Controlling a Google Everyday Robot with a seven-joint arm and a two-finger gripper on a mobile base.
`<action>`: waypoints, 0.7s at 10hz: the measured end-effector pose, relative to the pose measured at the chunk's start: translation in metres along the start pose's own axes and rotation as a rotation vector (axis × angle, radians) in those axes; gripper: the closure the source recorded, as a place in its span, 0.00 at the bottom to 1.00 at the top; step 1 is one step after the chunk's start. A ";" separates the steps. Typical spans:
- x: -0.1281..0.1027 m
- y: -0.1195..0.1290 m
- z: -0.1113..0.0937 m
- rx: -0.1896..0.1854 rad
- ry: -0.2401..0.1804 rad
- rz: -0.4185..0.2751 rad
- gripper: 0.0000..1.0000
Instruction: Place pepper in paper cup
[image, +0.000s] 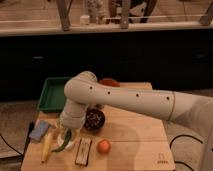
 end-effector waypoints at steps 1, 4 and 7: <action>0.000 0.000 0.001 0.002 -0.005 -0.007 0.96; -0.002 -0.004 0.004 0.010 -0.025 -0.043 0.96; -0.002 -0.007 0.007 0.021 -0.038 -0.073 0.96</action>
